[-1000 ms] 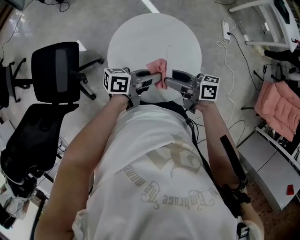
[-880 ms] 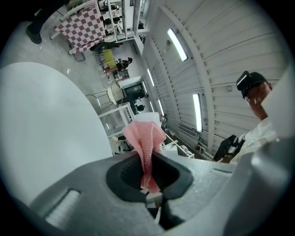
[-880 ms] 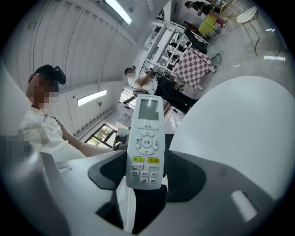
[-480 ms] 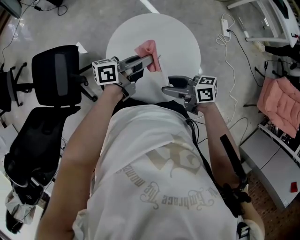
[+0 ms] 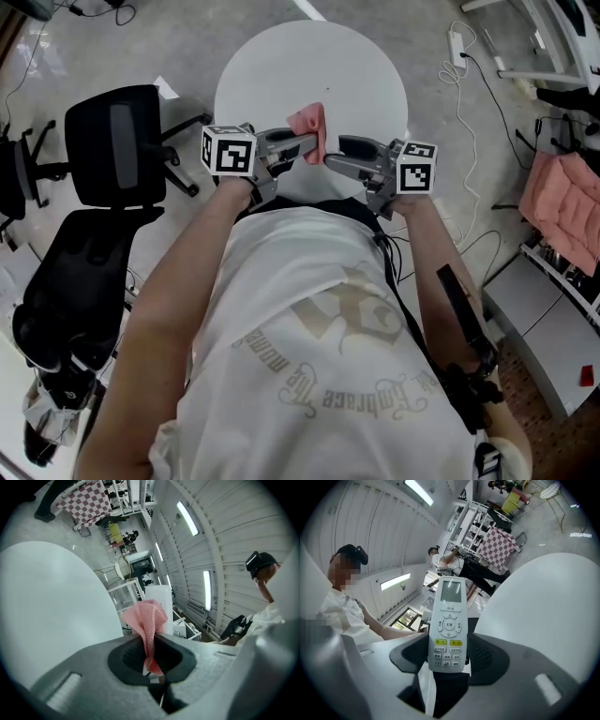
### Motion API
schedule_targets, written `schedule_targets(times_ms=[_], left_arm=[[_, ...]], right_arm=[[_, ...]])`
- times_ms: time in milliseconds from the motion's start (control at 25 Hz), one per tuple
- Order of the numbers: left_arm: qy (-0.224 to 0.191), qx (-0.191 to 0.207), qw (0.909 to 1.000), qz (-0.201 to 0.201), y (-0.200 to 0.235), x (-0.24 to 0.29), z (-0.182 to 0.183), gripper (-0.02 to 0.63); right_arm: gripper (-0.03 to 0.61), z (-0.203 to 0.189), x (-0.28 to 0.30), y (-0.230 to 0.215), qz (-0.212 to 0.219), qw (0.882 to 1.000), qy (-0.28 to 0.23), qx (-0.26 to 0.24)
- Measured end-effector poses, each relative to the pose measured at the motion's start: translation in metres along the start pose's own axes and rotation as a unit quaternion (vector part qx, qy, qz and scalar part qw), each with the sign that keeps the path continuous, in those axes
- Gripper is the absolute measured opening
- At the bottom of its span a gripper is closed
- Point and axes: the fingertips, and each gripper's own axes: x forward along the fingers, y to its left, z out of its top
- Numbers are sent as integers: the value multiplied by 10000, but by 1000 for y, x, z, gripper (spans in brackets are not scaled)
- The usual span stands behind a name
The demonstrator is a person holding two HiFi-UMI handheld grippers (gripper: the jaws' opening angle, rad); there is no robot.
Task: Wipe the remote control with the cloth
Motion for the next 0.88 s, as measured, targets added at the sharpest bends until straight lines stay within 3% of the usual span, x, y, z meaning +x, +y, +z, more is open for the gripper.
schedule_targets(times_ms=[320, 440, 520, 720, 880], left_arm=[[554, -137, 9981, 234, 12, 6, -39, 19], [595, -253, 9976, 267, 15, 3, -48, 20], [536, -346, 9975, 319, 20, 0, -50, 20], [202, -501, 9968, 585, 33, -21, -48, 20], [-32, -587, 9951, 793, 42, -46, -53, 20]], right_arm=[[258, 16, 5, -30, -297, 9984, -278, 381], [258, 15, 9, -55, -672, 9963, -200, 495], [258, 12, 10, -82, -1139, 9918, -15, 581], [258, -7, 11, -135, -2329, 9661, 1074, 291], [256, -11, 11, -162, -3180, 9286, 1860, -444]])
